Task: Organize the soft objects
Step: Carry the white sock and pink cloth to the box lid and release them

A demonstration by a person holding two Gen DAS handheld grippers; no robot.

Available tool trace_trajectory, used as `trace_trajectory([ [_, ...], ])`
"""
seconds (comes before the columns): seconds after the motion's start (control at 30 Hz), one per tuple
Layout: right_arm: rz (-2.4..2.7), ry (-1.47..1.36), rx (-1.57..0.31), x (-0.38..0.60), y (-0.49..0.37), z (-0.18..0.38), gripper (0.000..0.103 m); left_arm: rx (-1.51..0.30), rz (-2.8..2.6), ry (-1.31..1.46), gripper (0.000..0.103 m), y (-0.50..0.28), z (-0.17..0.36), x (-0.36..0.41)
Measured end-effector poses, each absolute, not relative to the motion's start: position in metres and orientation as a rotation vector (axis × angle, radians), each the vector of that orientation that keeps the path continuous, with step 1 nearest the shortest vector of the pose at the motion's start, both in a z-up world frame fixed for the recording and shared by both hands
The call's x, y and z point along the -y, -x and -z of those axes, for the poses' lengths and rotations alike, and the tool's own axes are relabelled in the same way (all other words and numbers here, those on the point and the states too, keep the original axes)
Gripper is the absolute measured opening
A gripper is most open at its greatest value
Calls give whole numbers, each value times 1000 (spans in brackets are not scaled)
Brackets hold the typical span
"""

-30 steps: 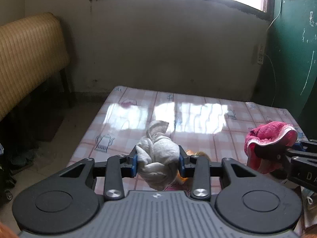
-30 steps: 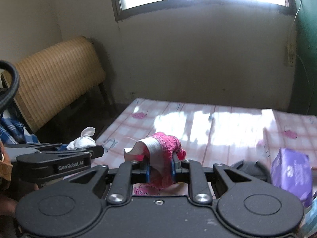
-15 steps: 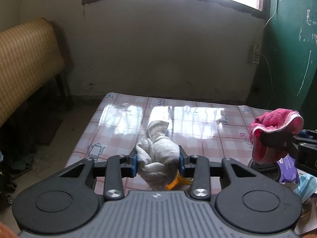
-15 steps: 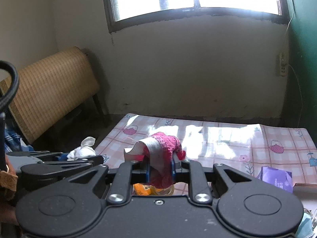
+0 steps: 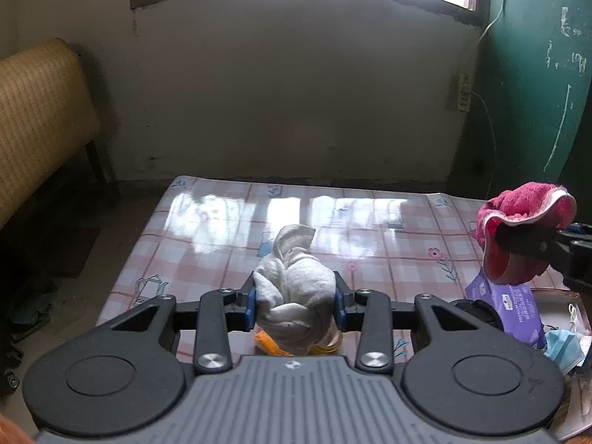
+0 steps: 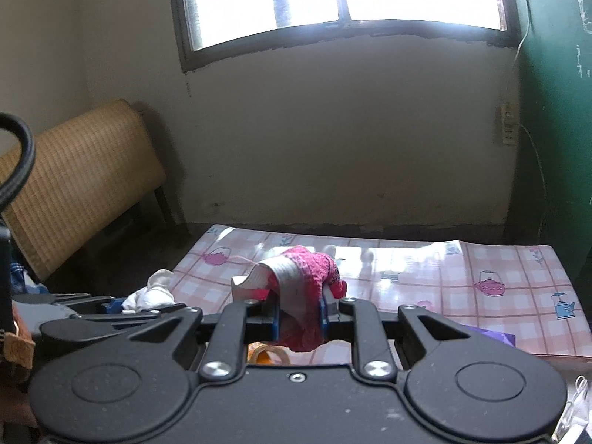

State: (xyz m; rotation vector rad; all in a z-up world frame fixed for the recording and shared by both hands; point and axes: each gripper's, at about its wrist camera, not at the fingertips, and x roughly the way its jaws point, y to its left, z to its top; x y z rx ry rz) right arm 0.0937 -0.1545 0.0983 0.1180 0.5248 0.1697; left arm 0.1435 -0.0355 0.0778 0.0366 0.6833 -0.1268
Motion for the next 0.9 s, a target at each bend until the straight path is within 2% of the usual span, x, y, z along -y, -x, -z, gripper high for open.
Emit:
trace_trajectory([
  [0.9,-56,-155,-520,223,-95,-96,23,-705,229,-71,39,-157,-71,94],
])
